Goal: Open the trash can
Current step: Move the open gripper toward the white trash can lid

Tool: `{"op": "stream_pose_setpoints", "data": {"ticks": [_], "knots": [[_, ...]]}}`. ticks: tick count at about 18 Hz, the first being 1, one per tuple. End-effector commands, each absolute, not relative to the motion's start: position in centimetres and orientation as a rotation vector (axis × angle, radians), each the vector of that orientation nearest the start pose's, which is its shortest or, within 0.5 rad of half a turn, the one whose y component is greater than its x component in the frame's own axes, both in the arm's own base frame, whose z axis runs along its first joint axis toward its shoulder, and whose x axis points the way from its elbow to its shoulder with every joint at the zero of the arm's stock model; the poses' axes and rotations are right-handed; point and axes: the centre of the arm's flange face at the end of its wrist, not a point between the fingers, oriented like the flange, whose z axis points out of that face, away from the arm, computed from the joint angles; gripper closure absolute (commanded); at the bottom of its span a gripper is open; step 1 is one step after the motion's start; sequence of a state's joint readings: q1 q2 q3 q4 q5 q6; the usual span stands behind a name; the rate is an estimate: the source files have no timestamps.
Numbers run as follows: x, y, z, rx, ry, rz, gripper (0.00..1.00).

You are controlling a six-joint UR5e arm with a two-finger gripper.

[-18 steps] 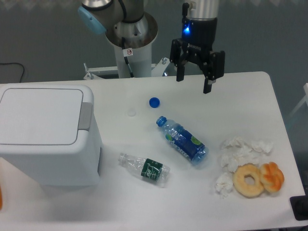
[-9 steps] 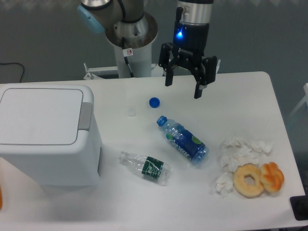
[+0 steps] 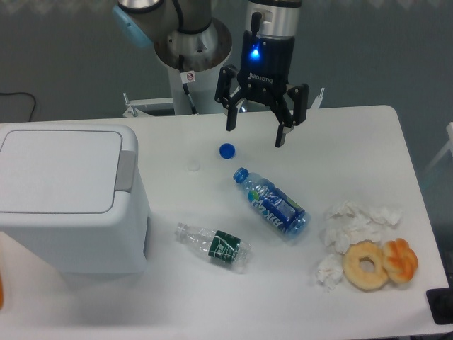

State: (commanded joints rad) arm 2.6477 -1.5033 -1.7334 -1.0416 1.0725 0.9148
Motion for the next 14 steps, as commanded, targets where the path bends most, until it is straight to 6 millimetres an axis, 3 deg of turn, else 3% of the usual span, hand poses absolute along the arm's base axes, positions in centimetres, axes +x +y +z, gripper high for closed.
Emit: {"op": "stream_pose_setpoints", "data": {"ticks": [8,14], "knots": [[-33.4,40.5,51.7,-2.355,-0.281,-0.129,0.0],[-31.9,42.7,50.8,-2.352,-0.356,-0.239,0.0]]}}
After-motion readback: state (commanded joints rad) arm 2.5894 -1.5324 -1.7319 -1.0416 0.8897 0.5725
